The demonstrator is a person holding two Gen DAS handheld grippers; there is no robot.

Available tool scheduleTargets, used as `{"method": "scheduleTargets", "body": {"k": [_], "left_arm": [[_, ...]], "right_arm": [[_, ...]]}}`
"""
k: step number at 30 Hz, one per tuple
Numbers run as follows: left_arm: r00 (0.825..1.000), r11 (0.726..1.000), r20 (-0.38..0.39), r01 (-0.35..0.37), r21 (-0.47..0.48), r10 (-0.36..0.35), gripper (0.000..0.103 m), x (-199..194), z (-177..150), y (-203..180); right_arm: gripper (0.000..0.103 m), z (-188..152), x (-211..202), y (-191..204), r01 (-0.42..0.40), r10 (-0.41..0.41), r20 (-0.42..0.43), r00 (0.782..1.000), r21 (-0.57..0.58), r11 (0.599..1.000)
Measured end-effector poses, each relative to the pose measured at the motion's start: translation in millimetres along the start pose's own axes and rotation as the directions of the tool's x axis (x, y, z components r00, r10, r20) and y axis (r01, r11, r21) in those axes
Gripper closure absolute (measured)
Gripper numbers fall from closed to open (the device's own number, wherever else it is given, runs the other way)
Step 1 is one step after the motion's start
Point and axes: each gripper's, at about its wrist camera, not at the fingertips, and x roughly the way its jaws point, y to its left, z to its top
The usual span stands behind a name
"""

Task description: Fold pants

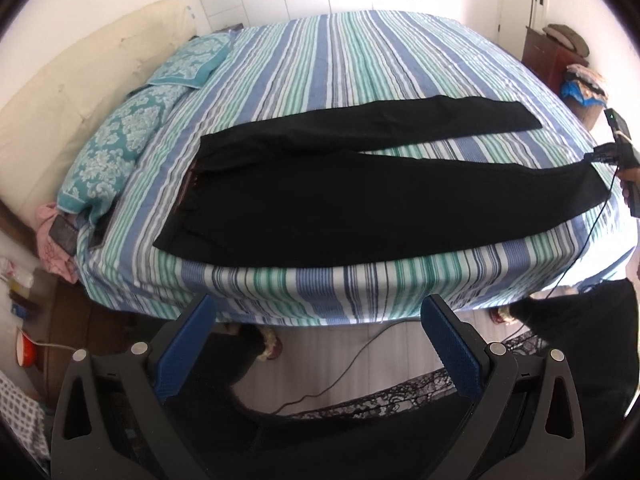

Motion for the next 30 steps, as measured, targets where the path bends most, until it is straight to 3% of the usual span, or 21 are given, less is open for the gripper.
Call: {"method": "scheduleTargets", "body": {"k": [1, 2, 7, 8, 9, 10, 11, 13, 17, 22, 27, 30], "left_arm": [[1.000, 1.000, 0.001, 0.003, 0.011, -0.003, 0.001, -0.5, 0.5, -3.9], [1.000, 1.000, 0.005, 0.003, 0.024, -0.003, 0.001, -2.1, 1.2, -7.6], [1.000, 0.999, 0.031, -0.002, 0.053, 0.001, 0.001, -7.4, 0.7, -13.6], [1.000, 0.999, 0.020, 0.003, 0.049, -0.004, 0.001, -4.2, 1.0, -12.1], [1.000, 0.999, 0.009, 0.009, 0.042, -0.009, 0.001, -0.5, 1.5, -10.3], [1.000, 0.999, 0.003, 0.013, 0.031, -0.013, 0.001, 3.4, 2.3, -7.3], [1.000, 1.000, 0.001, 0.014, 0.020, -0.014, 0.001, 6.9, 3.4, -3.7], [1.000, 1.000, 0.009, 0.014, -0.006, -0.014, 0.001, 13.6, 7.0, 5.7], [0.998, 0.996, 0.028, 0.054, -0.069, -0.052, 0.001, 29.1, 17.2, 31.2], [0.992, 0.993, 0.124, 0.047, -0.109, -0.033, 0.001, 50.6, 43.6, 68.2], [0.973, 0.983, 0.228, 0.015, -0.186, 0.028, 0.001, 83.7, 93.2, 115.8], [0.973, 0.972, 0.230, 0.064, -0.224, -0.011, 0.001, 123.2, 126.6, 144.2]], "right_arm": [[0.095, 1.0, -0.9, -4.0, 0.002, -0.002, 0.015, 1.000, 0.015, 1.000], [0.103, 0.9, 0.5, -7.0, 0.028, -0.028, 0.021, 0.999, 0.021, 0.999], [0.100, -14.8, 13.9, -32.8, 0.092, -0.092, -0.005, 0.996, 0.116, 0.989], [0.090, -18.8, 10.1, -37.8, 0.107, -0.109, 0.009, 0.994, 0.145, 0.984], [0.064, -22.5, 5.0, -41.3, 0.111, -0.116, 0.020, 0.993, 0.171, 0.979], [0.046, -26.1, -2.1, -42.9, 0.111, -0.120, 0.035, 0.992, 0.186, 0.976], [0.022, -29.7, -11.8, -39.0, 0.118, -0.132, 0.063, 0.989, 0.185, 0.976], [0.019, -38.9, -37.5, -20.2, 0.119, -0.139, 0.138, 0.981, 0.144, 0.982], [0.018, -59.0, -80.5, 47.2, 0.016, -0.019, 0.217, 0.976, 0.014, 1.000], [0.015, -82.7, -103.7, 157.9, -0.144, 0.180, 0.201, 0.963, -0.182, 0.973], [0.015, -83.0, -107.6, 276.9, -0.288, 0.348, 0.116, 0.930, -0.358, 0.888], [0.015, -62.7, -107.7, 356.9, -0.365, 0.439, 0.056, 0.897, -0.470, 0.804]]}}
